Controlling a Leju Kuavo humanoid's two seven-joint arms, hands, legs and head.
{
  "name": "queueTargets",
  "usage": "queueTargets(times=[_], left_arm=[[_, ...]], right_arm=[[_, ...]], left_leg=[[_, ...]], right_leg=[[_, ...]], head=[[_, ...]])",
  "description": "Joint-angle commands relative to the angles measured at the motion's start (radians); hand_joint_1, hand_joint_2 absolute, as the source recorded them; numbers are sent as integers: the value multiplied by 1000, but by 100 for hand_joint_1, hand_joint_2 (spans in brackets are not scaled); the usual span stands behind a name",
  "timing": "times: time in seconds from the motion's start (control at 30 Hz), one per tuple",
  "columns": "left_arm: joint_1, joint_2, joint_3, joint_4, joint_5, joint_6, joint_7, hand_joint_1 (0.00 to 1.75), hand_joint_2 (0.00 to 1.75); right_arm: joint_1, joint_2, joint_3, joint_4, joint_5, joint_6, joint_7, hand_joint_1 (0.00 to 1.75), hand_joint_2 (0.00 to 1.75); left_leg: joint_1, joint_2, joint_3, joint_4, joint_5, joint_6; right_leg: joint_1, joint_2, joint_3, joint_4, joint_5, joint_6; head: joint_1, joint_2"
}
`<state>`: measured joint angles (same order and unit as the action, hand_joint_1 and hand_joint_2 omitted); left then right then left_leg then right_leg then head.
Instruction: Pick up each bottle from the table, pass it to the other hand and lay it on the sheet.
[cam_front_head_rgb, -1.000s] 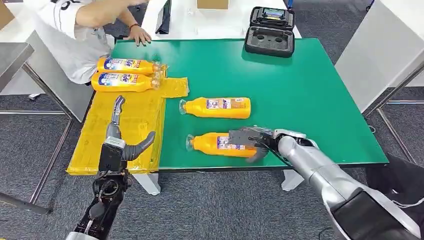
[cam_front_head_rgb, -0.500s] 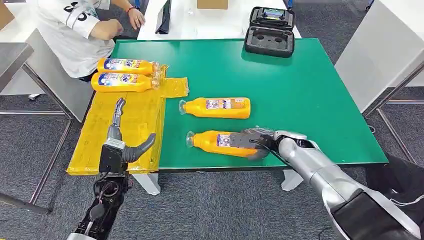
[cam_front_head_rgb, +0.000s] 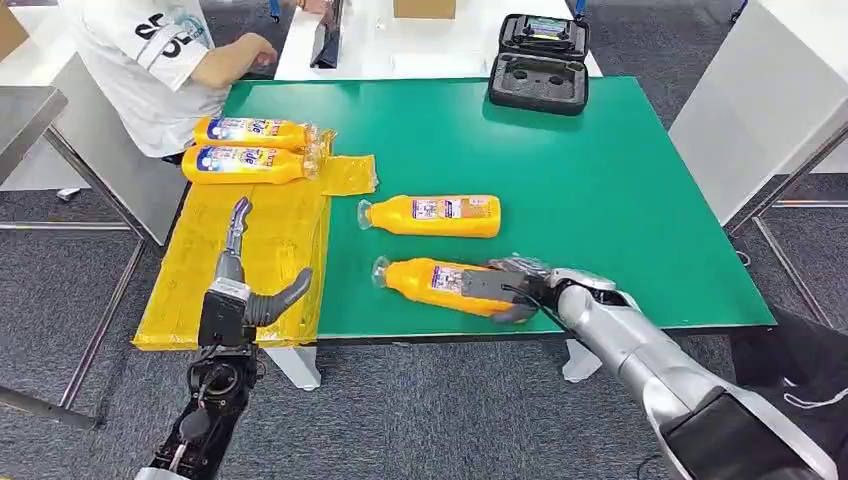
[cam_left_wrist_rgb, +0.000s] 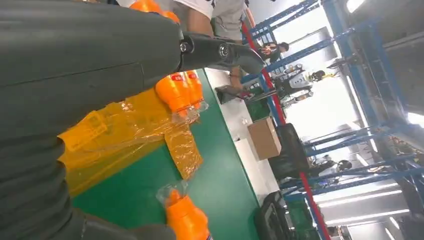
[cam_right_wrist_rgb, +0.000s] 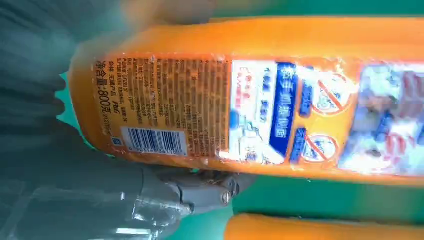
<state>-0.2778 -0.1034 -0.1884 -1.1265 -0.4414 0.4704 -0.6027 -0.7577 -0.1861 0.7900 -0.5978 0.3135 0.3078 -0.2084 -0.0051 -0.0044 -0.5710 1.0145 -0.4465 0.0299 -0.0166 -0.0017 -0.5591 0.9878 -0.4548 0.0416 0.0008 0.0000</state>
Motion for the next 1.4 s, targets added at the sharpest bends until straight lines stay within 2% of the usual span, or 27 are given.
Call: queueTargets(times=[0.03,0.17,0.43,0.53,0.57,0.63,0.67,0.73,0.77,0.8,0.93,0.97,1.4], left_arm=[[21,18,24,-15,19,-16,-9,0,175],[21,22,32,-29,-3,-11,-18,0,175],[32,20,49,-65,103,-137,-32,0,175],[37,24,49,-87,184,-236,-27,0,175],[43,23,54,-98,326,-406,-2,0,175],[48,23,54,-104,327,-408,-2,0,175],[44,33,44,-90,459,-585,38,0,175],[44,31,46,-85,460,-585,38,0,175],[35,41,32,-54,565,-735,79,0,175],[29,41,35,-38,590,-764,86,0,175],[6,43,14,0,587,-791,87,0,175],[0,41,7,8,609,-837,73,0,175],[25,31,-1,-40,502,-782,52,0,175]], right_arm=[[48,65,-175,-164,-39,-132,-129,175,175],[160,67,-259,-380,-39,-193,-235,175,175],[270,102,-366,-549,-49,-234,-251,175,175],[304,98,-383,-542,-52,-223,-287,175,175],[319,117,-397,-536,-53,-216,-314,175,175],[329,131,-399,-529,-41,-217,-323,175,175],[346,152,-409,-531,-39,-214,-340,175,175],[350,158,-409,-528,-34,-215,-343,175,175],[361,169,-412,-527,-25,-214,-356,175,175],[369,177,-413,-523,-14,-208,-365,175,175],[399,201,-421,-522,1,-197,-385,175,175],[403,216,-423,-510,7,-184,-393,175,175],[351,264,-429,-399,20,-162,-413,175,175]], left_leg=[[0,4,-1,0,-1,-2],[1,1,-1,0,0,-2],[2,1,-2,0,0,-2],[2,-2,-3,0,0,-2],[2,-2,-2,0,0,-3],[2,-1,-1,0,0,-3],[3,1,-1,-1,-1,-3],[1,1,-2,-1,0,-1],[2,1,-1,-1,-1,-2],[1,0,-1,-1,0,-2],[2,0,-1,-2,0,-2],[1,0,-1,-1,0,-2],[1,1,-3,0,0,-1]], right_leg=[[0,4,-2,1,0,-2],[1,1,-1,0,0,-1],[1,1,-2,0,0,-2],[2,-2,-2,0,0,-2],[2,-2,-1,-1,0,-3],[2,-1,-1,-1,0,-3],[3,1,-1,-1,0,-3],[1,1,-2,-1,0,-1],[1,2,-1,-1,0,-2],[1,0,-1,-1,0,-2],[2,0,-1,-2,0,-2],[1,0,-1,-1,0,-2],[1,1,-3,0,0,-1]], head=[[-1,0],[-1,0],[0,0],[0,0],[-1,0],[0,0],[0,0],[0,0],[0,0],[0,0],[0,0],[0,0],[0,0]])
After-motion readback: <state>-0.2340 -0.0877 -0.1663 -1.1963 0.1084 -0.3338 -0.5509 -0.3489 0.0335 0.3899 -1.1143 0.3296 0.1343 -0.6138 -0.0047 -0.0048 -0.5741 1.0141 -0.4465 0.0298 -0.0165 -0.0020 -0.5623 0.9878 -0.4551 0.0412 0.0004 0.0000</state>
